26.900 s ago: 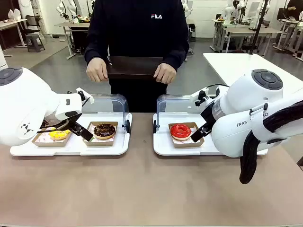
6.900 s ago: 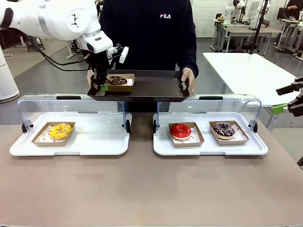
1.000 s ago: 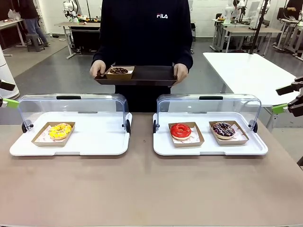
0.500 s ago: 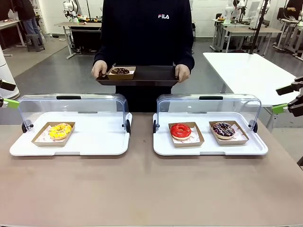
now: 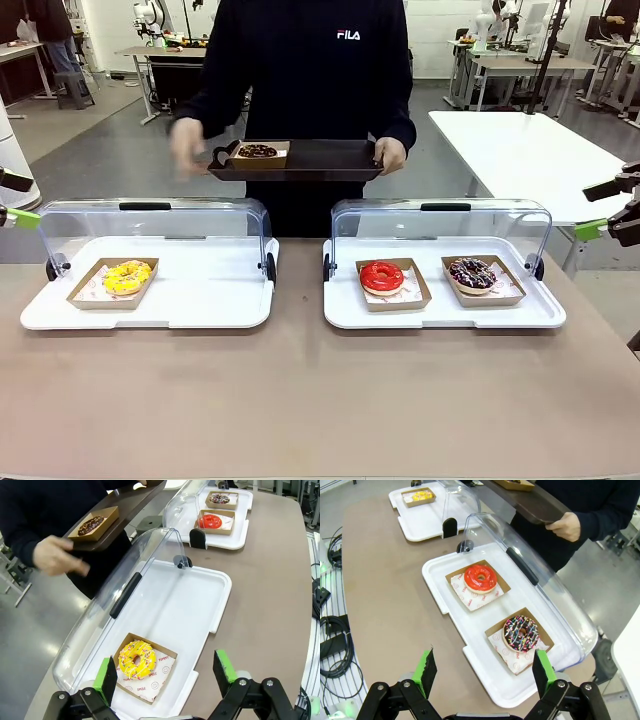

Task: Provide the desired donut to the person.
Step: Pick up and lift the Paper togo box containing the Donut pointed at by the person.

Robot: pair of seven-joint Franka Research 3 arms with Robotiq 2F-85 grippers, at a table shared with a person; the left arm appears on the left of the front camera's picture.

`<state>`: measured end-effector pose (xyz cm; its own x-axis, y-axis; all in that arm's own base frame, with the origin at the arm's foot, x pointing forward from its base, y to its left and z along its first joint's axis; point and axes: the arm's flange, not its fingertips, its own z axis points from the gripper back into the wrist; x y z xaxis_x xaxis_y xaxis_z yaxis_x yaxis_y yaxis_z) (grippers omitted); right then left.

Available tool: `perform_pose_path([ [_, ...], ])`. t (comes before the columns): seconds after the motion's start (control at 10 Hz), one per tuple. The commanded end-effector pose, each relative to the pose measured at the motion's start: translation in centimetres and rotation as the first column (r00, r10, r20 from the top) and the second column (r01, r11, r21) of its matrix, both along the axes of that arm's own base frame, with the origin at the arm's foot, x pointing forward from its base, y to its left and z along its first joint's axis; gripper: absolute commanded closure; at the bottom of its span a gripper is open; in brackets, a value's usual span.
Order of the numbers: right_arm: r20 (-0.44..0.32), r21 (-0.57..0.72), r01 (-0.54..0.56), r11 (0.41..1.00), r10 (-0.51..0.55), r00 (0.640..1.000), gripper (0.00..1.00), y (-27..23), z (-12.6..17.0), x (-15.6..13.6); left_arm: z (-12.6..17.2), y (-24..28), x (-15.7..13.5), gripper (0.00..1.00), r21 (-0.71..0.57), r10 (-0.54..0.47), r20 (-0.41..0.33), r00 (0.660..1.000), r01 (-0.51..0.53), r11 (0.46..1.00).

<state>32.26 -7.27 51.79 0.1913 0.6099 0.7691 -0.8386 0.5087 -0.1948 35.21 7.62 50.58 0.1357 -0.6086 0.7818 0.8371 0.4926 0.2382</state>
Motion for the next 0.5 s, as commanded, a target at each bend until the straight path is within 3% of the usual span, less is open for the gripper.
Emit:
perform_pose_path([
  [0.0,0.006,0.021,-0.01,1.0,0.01,1.0,0.0,0.01,-0.15,0.25,0.07,0.13,-0.04,0.0,-0.005,0.002,0.003,1.0,-0.002,1.0],
  [0.4,0.006,0.021,-0.01,1.0,0.01,1.0,0.0,0.01,-0.15,0.25,0.07,0.13,-0.04,0.0,-0.005,0.002,0.003,1.0,-0.002,1.0],
])
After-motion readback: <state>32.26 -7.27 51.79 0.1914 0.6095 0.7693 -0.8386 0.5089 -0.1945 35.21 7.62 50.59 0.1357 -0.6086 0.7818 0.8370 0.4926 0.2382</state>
